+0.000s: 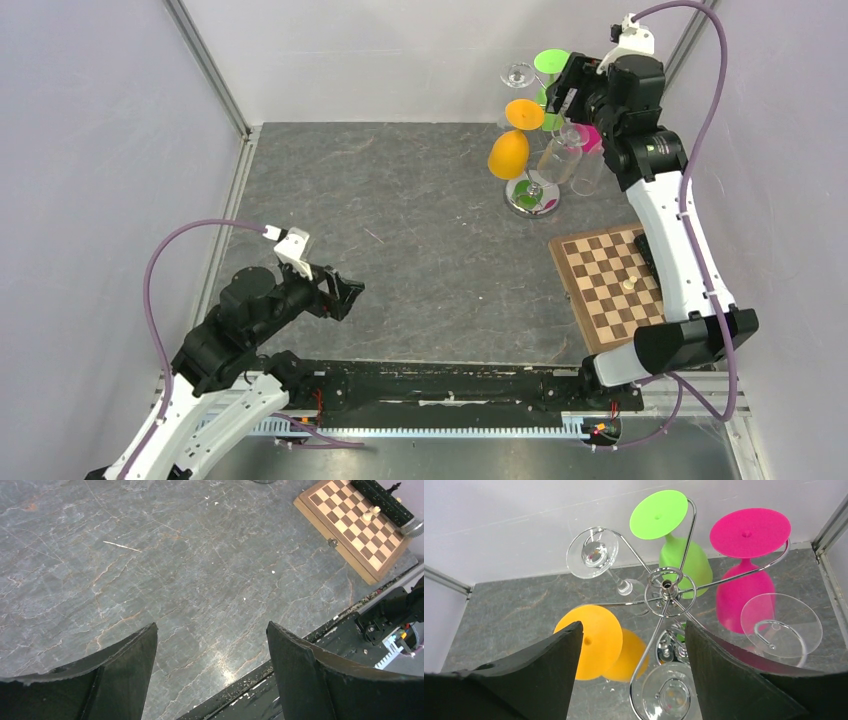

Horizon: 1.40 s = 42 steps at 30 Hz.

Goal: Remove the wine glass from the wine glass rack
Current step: Move the wine rack to the center of the board.

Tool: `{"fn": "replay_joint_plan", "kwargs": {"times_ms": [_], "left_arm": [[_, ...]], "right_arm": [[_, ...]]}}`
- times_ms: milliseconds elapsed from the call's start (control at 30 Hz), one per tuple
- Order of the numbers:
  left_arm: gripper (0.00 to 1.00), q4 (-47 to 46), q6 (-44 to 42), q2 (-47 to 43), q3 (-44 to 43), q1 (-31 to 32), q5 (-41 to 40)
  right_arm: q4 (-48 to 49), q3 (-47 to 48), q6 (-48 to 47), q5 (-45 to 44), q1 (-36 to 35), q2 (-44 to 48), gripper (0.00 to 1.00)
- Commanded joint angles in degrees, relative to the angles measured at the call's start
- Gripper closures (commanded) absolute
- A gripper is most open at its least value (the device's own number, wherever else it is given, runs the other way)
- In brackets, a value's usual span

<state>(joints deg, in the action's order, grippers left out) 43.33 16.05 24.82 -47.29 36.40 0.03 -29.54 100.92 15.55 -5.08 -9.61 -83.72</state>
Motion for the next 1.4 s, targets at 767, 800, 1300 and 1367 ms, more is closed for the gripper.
{"fn": "replay_joint_plan", "kwargs": {"times_ms": [767, 800, 1300, 1367], "left_arm": [[0.14, -3.52, 2.67, -5.89, 3.78, 0.08, -6.62], [0.14, -3.46, 2.67, -6.01, 3.78, 0.07, -6.82], [0.14, -3.17, 2.93, -6.96, 3.74, 0.12, -7.94], [0.14, -3.12, 2.92, -7.14, 3.84, 0.07, -8.11]], "right_arm": [[11.25, -2.95, 20.99, -5.21, -0.06, -4.91, 0.37], [11.82, -3.19, 21.73, -5.05, 0.03, -4.95, 0.37], [18.56, -8.37, 33.89, -4.23, 0.95, -4.96, 0.46], [18.93, -8.14, 34.49, -3.93, 0.9, -5.32, 0.48]]}}
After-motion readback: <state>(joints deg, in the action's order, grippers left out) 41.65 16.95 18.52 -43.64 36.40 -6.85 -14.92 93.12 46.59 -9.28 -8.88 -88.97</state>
